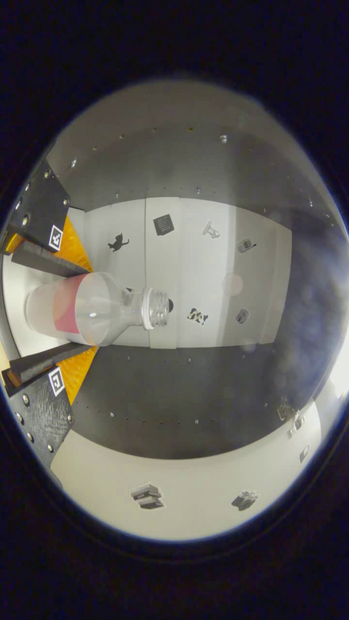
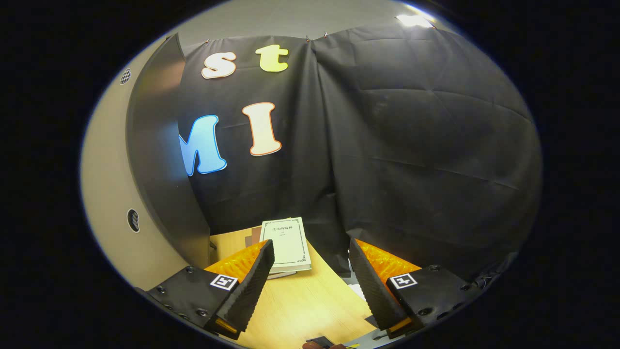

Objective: Open the cabinet door with the right hand, grasp the bottle in the cabinet with the left hand and place it on the coaster, then close the cabinet door with the right hand.

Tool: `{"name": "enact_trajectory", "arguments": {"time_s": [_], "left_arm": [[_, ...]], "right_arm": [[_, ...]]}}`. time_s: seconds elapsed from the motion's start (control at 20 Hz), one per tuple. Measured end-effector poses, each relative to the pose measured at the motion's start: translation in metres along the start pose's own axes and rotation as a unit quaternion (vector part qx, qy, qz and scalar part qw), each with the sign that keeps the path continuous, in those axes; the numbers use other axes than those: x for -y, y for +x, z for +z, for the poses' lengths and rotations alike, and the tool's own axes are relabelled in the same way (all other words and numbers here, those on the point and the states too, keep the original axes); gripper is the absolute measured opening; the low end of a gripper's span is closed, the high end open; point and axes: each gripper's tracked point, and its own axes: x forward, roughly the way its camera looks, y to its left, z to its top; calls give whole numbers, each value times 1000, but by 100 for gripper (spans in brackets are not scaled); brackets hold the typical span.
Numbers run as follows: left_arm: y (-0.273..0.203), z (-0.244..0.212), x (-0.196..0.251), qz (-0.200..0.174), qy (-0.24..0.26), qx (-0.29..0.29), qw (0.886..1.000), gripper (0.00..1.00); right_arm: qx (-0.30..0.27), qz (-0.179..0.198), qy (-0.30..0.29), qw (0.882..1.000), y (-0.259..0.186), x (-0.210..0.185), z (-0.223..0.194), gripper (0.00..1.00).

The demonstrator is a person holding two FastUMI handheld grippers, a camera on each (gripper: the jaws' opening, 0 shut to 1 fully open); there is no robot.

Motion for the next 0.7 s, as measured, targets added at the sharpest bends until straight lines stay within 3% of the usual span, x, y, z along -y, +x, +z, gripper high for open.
{"name": "enact_trajectory", "arguments": {"time_s": [0.55,0.7], "left_arm": [[-103,29,-7,7,-2,36,999,70],[-139,19,-26,34,-8,40,999,72]], "right_arm": [[14,13,-15,1000,-17,-15,4,98],[18,22,-11,1000,-24,-23,5,98]]}}
